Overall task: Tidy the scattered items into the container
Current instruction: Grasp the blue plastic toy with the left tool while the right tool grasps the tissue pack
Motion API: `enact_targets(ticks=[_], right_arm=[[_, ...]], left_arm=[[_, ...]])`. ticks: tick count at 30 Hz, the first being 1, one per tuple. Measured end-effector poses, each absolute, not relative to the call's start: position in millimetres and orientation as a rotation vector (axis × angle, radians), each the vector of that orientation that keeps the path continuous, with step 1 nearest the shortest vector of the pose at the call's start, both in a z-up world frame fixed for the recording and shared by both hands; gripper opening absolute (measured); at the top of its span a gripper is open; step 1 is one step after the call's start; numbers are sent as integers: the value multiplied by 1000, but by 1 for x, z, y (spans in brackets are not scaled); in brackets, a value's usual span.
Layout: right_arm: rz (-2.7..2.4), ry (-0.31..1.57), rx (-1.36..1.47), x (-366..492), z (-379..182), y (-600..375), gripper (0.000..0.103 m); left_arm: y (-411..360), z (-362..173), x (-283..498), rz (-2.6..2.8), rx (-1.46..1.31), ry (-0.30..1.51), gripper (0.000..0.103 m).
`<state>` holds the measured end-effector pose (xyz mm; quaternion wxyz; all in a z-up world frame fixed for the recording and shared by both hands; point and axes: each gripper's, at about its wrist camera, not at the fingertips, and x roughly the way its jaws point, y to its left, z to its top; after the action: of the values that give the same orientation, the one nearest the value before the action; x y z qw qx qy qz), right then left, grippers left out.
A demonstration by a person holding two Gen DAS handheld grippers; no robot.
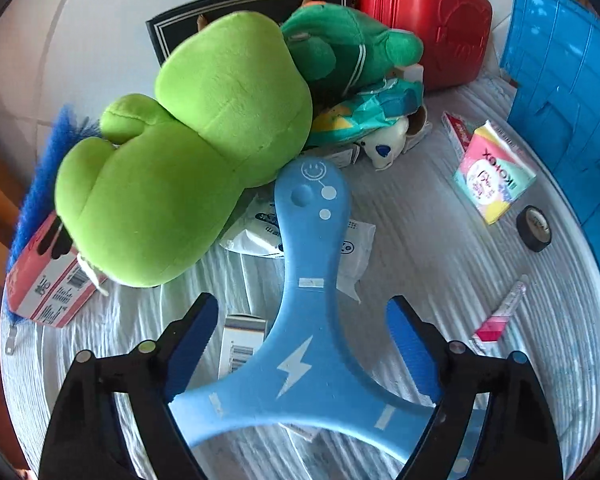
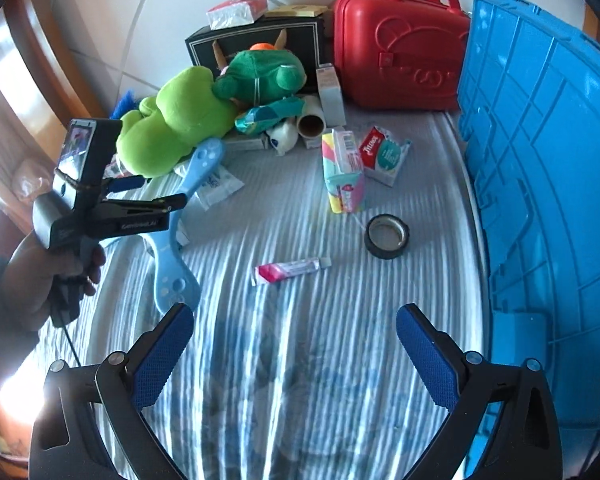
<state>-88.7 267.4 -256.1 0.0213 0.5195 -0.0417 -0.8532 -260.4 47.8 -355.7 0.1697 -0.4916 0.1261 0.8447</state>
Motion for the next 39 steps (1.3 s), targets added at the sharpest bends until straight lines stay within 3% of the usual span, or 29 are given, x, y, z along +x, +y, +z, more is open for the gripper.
enact_targets(ticks=[1, 3, 4, 11, 27, 29, 31, 33, 39], right_arm=[[-2641, -130, 1621, -90, -261, 268, 103], [-2632, -134, 1641, -91, -271, 269, 103], [-2628, -135, 1650, -92, -275, 269, 103], [-2659, -133, 1659, -113, -296, 275, 103], [-2848, -61, 1575, -245, -359, 305, 103], [-2841, -19, 1584, -255, -367, 303, 96], [-2842, 16, 1599, -263, -374, 302, 68], [-2842, 26, 1624, -267, -379, 304, 47], [-2810, 13, 1615, -255, -368, 300, 44]], left_arm=[[49, -364, -264, 2377, -1400, 378, 71], [52, -377, -267, 2332, -1418, 420, 43], [52, -378, -267, 2331, -1401, 410, 40], [48, -368, -249, 2330, -1355, 369, 39], [16, -344, -191, 2377, -1365, 334, 39], [13, -346, -188, 2378, -1376, 325, 39], [10, -347, -186, 2376, -1387, 317, 39], [6, -348, -184, 2379, -1397, 313, 39], [-2, -340, -182, 2402, -1413, 284, 39]])
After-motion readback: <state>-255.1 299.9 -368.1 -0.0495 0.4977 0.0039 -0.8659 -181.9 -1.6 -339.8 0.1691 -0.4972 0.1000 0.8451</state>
